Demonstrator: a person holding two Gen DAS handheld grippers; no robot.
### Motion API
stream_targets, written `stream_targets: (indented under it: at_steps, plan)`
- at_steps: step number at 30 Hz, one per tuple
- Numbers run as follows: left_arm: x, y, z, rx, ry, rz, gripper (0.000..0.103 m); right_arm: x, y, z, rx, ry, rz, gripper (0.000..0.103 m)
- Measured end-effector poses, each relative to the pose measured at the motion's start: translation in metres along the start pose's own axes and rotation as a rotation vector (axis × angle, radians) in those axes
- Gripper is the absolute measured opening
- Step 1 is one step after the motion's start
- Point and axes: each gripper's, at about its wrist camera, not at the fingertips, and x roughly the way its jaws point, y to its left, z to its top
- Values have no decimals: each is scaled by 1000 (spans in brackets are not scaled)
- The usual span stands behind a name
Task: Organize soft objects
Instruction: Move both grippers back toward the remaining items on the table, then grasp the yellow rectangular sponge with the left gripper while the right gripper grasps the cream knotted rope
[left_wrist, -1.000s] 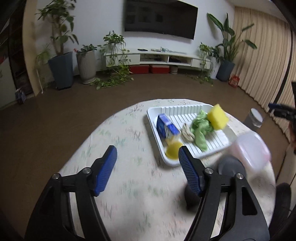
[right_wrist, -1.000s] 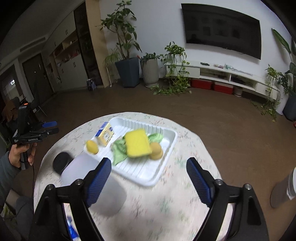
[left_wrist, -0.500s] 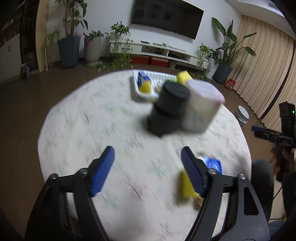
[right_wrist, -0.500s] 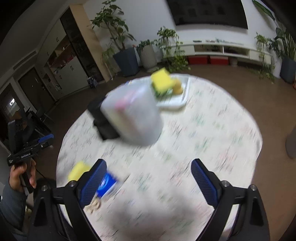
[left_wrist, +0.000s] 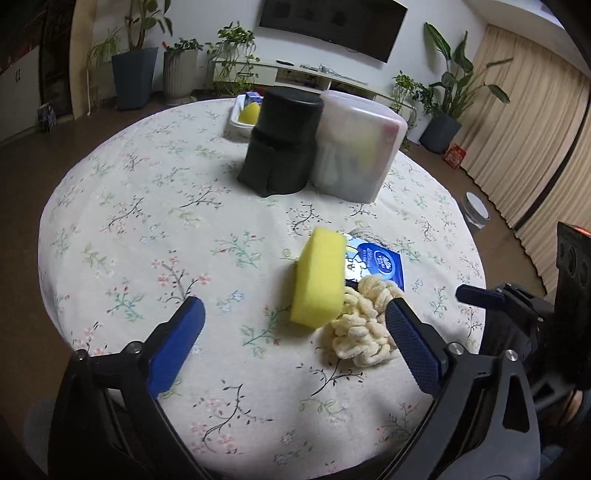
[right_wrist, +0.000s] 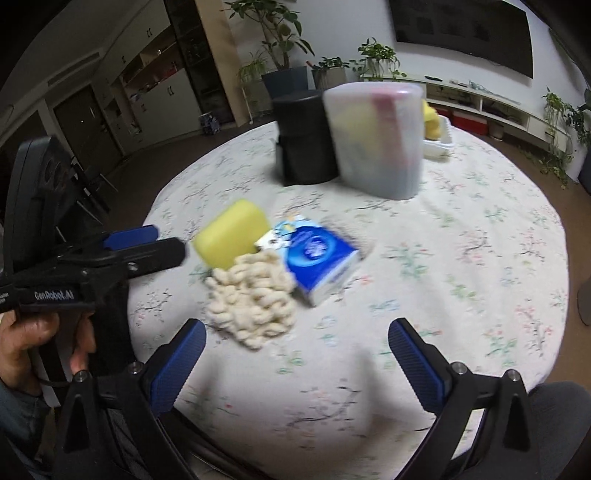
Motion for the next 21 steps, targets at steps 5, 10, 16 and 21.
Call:
stream_targets:
  at_steps: [5, 10, 16, 21]
  plan:
    - [11, -6, 6, 52, 7, 29, 101, 9, 11, -2, -5, -10, -30, 101]
    - [28, -1, 11, 74, 60, 46, 103, 21, 10, -6, 52, -10, -49, 101]
    - [38, -2, 13, 91, 85, 28, 103, 38, 15, -6, 66, 14, -42, 92]
    - [54, 0, 15, 109, 129, 50, 102, 42, 17, -5, 70, 7, -54, 82]
